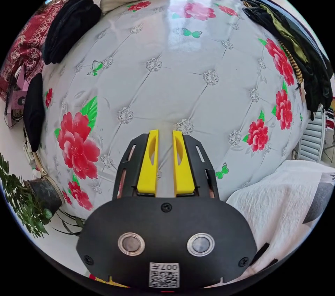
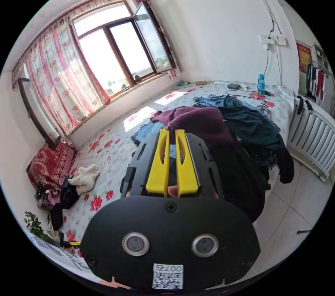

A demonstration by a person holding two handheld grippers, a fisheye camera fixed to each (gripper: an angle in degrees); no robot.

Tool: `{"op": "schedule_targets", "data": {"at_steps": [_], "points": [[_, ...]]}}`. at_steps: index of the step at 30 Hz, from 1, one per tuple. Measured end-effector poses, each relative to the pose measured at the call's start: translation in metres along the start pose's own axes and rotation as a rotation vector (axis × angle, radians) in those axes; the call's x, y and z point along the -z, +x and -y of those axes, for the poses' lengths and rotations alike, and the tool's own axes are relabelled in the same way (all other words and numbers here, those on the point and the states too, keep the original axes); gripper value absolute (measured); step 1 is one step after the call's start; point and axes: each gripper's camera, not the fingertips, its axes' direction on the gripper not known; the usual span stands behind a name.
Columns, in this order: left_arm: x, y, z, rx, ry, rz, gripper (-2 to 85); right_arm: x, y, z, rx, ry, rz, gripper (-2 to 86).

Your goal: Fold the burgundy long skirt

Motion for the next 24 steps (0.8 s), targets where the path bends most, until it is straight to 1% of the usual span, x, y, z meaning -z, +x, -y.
{"op": "schedule_targets", "data": {"at_steps": [2,3,5,6,8,9,11,12,14,16,17,19,23,24], "points": [[0.010,0.001,-0.006,0.001,0.049,0.000,6.0,0.008,-0.064,-0.003,0.159,-0.046,0.230,0.4],[0.017,0.002,-0.011,0.000,0.082,-0.003,6.0,0.010,-0.082,-0.007,0.209,-0.068,0.292,0.4],[0.028,0.002,-0.020,-0.005,0.132,-0.022,5.8,0.020,-0.150,-0.034,0.383,-0.147,0.494,0.1],[0.036,0.002,-0.027,-0.007,0.168,-0.035,5.7,0.022,-0.167,-0.045,0.424,-0.169,0.532,0.1],[0.047,-0.001,-0.040,-0.006,0.223,-0.058,5.6,0.030,-0.225,-0.095,0.537,-0.251,0.678,0.0],[0.053,-0.002,-0.051,-0.005,0.255,-0.076,5.6,0.030,-0.238,-0.110,0.560,-0.289,0.729,0.0],[0.059,-0.006,-0.067,0.006,0.299,-0.101,5.5,0.029,-0.287,-0.175,0.643,-0.458,0.941,0.0],[0.063,-0.009,-0.079,0.014,0.322,-0.116,5.5,0.028,-0.298,-0.192,0.665,-0.512,0.989,0.0],[0.066,-0.014,-0.097,0.031,0.353,-0.138,5.5,0.026,-0.341,-0.264,0.781,-0.741,1.164,0.0],[0.066,-0.023,-0.120,0.058,0.366,-0.162,5.6,0.028,-0.362,-0.307,0.862,-0.876,1.236,0.0],[0.065,-0.025,-0.125,0.066,0.363,-0.163,5.7,0.030,-0.372,-0.329,0.935,-0.935,1.218,0.0],[0.061,-0.036,-0.145,0.097,0.345,-0.140,6.1,0.030,-0.375,-0.345,0.996,-0.950,1.151,0.0],[0.055,-0.060,-0.172,0.164,0.333,-0.100,6.3,0.014,-0.351,-0.327,0.842,-0.972,1.198,0.0],[0.053,-0.069,-0.177,0.183,0.331,-0.093,6.3,0.013,-0.347,-0.325,0.832,-0.971,1.193,0.0]]}}
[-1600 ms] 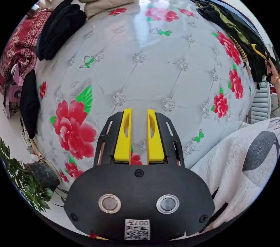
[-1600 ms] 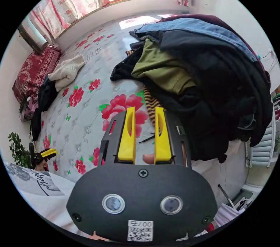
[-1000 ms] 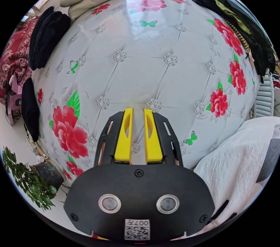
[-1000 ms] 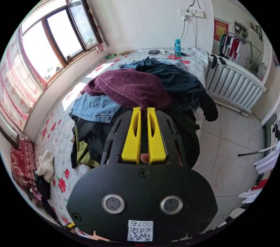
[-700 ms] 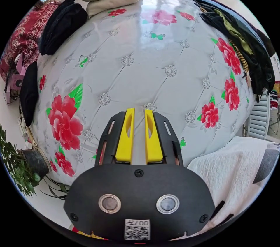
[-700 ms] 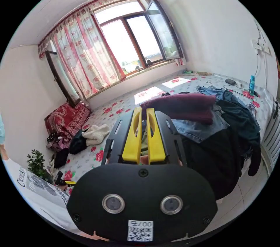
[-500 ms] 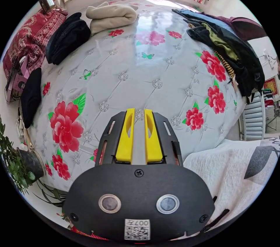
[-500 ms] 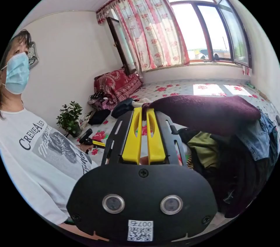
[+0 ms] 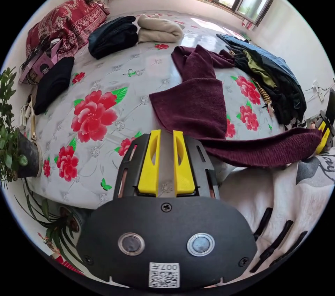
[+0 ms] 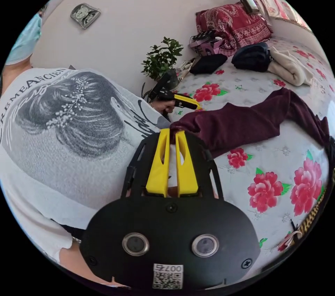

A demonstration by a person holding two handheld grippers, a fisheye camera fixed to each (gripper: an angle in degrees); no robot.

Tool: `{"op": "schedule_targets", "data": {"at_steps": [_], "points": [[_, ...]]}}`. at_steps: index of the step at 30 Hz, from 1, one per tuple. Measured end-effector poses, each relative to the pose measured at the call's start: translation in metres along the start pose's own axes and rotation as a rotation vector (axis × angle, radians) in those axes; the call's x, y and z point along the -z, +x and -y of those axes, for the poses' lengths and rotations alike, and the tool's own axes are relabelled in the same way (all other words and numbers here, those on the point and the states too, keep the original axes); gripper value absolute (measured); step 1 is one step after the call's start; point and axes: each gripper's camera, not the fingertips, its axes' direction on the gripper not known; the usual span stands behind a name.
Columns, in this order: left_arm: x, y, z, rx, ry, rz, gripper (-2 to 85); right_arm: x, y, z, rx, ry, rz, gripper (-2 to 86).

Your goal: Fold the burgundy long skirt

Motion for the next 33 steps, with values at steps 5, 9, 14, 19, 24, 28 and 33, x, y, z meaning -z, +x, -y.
{"op": "schedule_targets", "data": {"at_steps": [5,9,14,19,24,28,33], "points": [[-0.018,-0.023,0.020,-0.024,-0.029,-0.016,7.8,0.023,-0.001,-0.017,-0.048,0.006,-0.092,0.0],[-0.063,-0.015,0.073,-0.126,-0.108,-0.029,10.7,0.029,-0.006,-0.022,-0.070,0.005,-0.139,0.0],[-0.130,-0.010,0.127,-0.190,-0.307,-0.015,11.9,0.032,-0.015,-0.026,-0.098,-0.022,-0.209,0.0],[-0.156,0.010,0.126,-0.403,-0.369,0.057,5.7,0.037,-0.009,-0.031,-0.157,-0.016,-0.264,0.1],[-0.105,-0.014,0.099,-0.430,-0.239,-0.056,1.3,0.055,-0.005,-0.046,-0.238,-0.056,-0.344,0.1],[-0.005,-0.086,0.073,-0.266,-0.009,-0.384,0.5,0.092,0.007,-0.065,-0.364,-0.057,-0.405,0.2],[-0.002,-0.150,0.077,-0.141,0.013,-0.484,0.1,0.095,0.079,-0.063,-0.521,-0.094,-0.324,0.3]]}}
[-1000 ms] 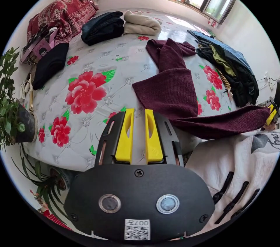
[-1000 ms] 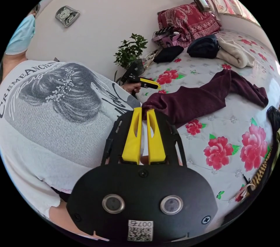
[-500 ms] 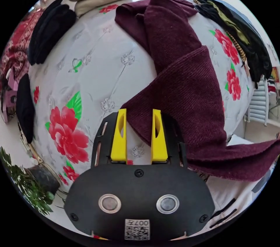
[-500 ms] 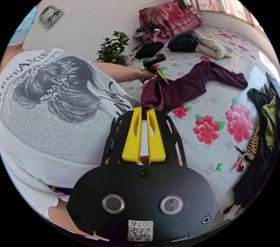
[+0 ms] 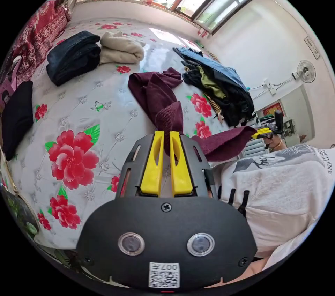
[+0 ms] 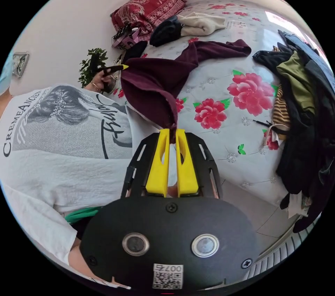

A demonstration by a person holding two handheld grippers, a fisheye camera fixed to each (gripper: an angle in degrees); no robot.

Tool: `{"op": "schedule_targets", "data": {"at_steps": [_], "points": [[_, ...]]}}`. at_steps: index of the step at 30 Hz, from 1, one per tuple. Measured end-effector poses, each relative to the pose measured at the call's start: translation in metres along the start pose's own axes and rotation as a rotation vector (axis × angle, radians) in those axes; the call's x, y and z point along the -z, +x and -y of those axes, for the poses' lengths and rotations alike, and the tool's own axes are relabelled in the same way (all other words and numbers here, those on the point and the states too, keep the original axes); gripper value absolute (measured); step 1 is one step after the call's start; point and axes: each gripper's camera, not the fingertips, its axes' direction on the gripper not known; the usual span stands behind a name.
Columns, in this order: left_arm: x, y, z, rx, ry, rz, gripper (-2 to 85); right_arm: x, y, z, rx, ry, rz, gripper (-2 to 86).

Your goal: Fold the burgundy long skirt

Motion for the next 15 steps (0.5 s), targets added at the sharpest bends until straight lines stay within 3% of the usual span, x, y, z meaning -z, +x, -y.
{"op": "schedule_targets", "data": {"at_steps": [3,6,8,9,11,13,15], "points": [[-0.025,-0.054,0.049,0.154,-0.005,-0.158,-0.1,-0.016,0.042,0.069,-0.059,-0.057,-0.079,0.3],[0.001,-0.047,0.145,0.144,0.106,-0.251,-0.3,0.058,0.044,0.166,-0.059,0.063,-0.272,0.4],[0.064,-0.004,0.207,0.007,0.243,-0.199,-0.3,0.197,-0.013,0.218,0.008,0.372,-0.419,0.4],[0.120,0.030,0.235,-0.087,0.370,-0.169,-0.3,0.234,-0.034,0.222,0.026,0.461,-0.460,0.5],[0.206,0.078,0.251,-0.206,0.570,-0.156,-0.3,0.357,-0.128,0.202,0.080,0.835,-0.627,0.5],[0.296,0.127,0.237,-0.319,0.770,-0.118,-0.4,0.410,-0.190,0.169,0.156,1.039,-0.695,0.6],[0.337,0.150,0.214,-0.390,0.851,-0.115,-0.3,0.432,-0.236,0.136,0.248,1.172,-0.746,0.6]]}}
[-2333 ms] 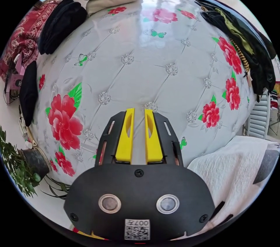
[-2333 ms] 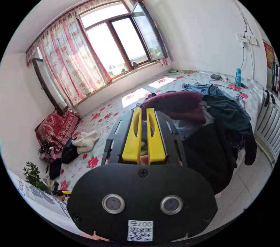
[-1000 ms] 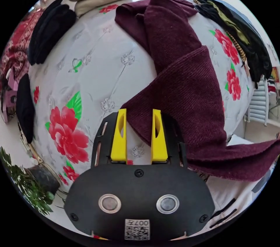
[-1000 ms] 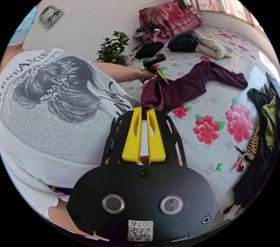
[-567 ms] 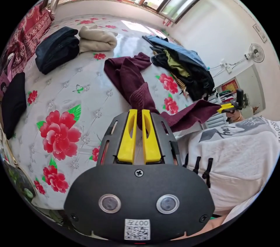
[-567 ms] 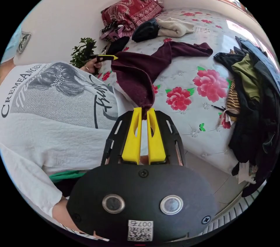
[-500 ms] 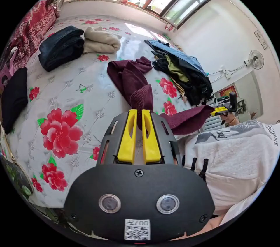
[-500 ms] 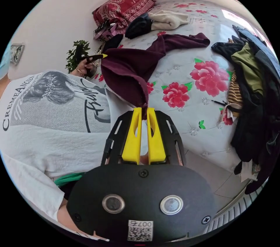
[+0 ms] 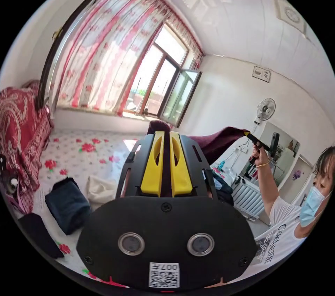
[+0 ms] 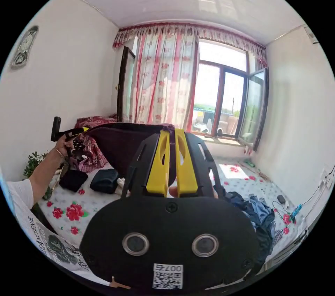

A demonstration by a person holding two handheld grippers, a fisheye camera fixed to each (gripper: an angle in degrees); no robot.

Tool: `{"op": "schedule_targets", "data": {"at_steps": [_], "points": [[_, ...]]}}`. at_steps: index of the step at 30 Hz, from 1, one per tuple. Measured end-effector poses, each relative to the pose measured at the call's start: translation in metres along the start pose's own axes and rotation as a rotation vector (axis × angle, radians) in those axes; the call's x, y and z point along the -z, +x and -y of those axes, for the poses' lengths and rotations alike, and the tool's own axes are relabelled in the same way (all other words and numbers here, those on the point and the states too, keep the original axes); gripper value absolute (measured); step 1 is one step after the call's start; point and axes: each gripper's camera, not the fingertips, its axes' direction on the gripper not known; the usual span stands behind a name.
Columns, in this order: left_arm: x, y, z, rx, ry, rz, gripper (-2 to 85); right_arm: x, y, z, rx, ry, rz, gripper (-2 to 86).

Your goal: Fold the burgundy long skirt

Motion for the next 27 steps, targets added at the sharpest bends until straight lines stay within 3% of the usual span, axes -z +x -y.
{"op": "schedule_targets", "data": {"at_steps": [4,9,12,14,17,19,22,27], "points": [[0.064,0.041,-0.017,-0.090,0.095,0.040,-0.3,0.071,-0.022,-0.013,0.096,0.135,0.051,0.6],[0.090,0.063,-0.101,-0.144,0.013,0.044,-0.2,0.105,-0.038,-0.101,0.150,0.051,0.143,0.6],[0.077,0.063,-0.179,-0.120,-0.156,0.054,-0.1,0.102,-0.044,-0.182,0.131,-0.151,0.173,0.6],[0.060,0.056,-0.239,-0.066,-0.282,0.075,-0.1,0.077,-0.052,-0.265,0.100,-0.396,0.189,0.5],[0.028,0.033,-0.365,0.126,-0.543,0.129,-0.1,0.029,-0.059,-0.389,-0.064,-0.754,0.230,0.4],[0.016,0.013,-0.475,0.362,-0.761,0.198,-0.1,0.005,-0.064,-0.463,-0.199,-0.930,0.300,0.3],[0.034,0.006,-0.566,0.636,-0.866,0.153,0.0,-0.013,-0.078,-0.545,-0.320,-1.159,0.437,0.2],[0.075,-0.009,-0.592,0.763,-0.832,0.143,0.0,-0.013,-0.094,-0.581,-0.290,-1.341,0.633,0.2]]}}
